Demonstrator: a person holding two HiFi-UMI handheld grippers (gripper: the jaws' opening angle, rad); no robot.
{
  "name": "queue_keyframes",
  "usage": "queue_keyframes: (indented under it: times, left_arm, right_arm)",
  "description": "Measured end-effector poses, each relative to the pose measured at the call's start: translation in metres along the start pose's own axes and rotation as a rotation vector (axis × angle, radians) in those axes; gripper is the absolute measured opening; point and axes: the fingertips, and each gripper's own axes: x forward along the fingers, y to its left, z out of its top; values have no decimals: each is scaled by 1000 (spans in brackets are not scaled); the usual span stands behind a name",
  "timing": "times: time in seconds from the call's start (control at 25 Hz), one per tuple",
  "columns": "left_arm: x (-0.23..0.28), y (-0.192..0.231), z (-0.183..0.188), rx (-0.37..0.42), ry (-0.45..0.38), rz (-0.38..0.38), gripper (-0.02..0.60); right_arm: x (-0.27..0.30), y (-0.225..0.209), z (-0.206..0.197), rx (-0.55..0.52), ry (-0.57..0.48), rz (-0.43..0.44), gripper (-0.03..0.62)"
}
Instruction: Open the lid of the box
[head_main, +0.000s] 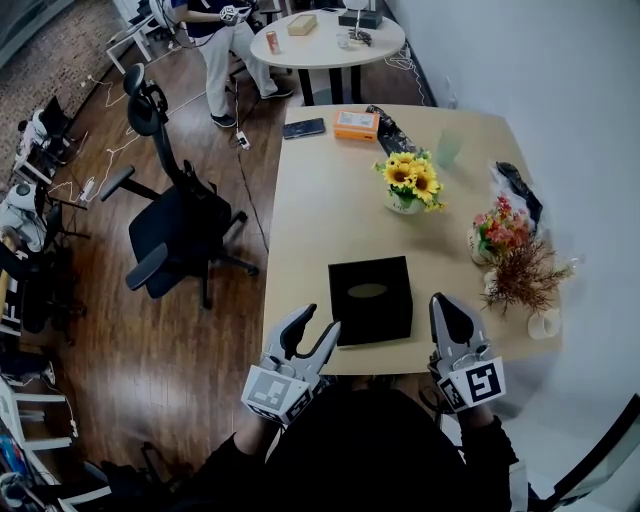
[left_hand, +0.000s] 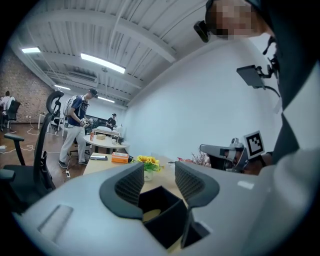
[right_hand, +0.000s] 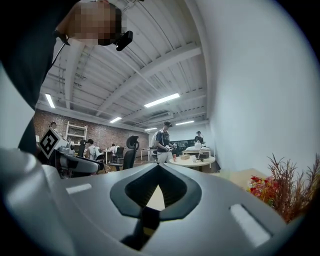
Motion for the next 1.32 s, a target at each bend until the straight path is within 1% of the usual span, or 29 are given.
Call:
queue_keyframes:
  times: [0.2, 0.44, 0.56, 0.68, 0.8, 1.16, 1.32]
  left_arm:
    - [1, -4, -3, 4, 16, -8, 176]
    - [1, -5, -4, 13, 25, -8, 175]
    - [2, -6, -7, 3, 33, -7, 175]
    - [3, -6, -9, 17, 35, -12, 175]
    - [2, -5, -12, 19, 48, -11, 175]
    - [1, -4, -12, 2, 51, -5, 173]
    - [2, -5, -12, 4, 44, -9, 173]
  right_arm:
    - [-1, 3, -3, -19, 13, 8, 0]
    - [0, 7, 1, -6, 4, 26, 0]
    - [-1, 7, -3, -7, 16, 28, 0]
    - [-2, 6, -11, -20, 38, 28, 0]
    - [-1, 8, -12, -8, 35, 28, 0]
    - [-1, 9, -14, -7, 29, 33, 0]
    - [-2, 9, -20, -4, 43, 31, 0]
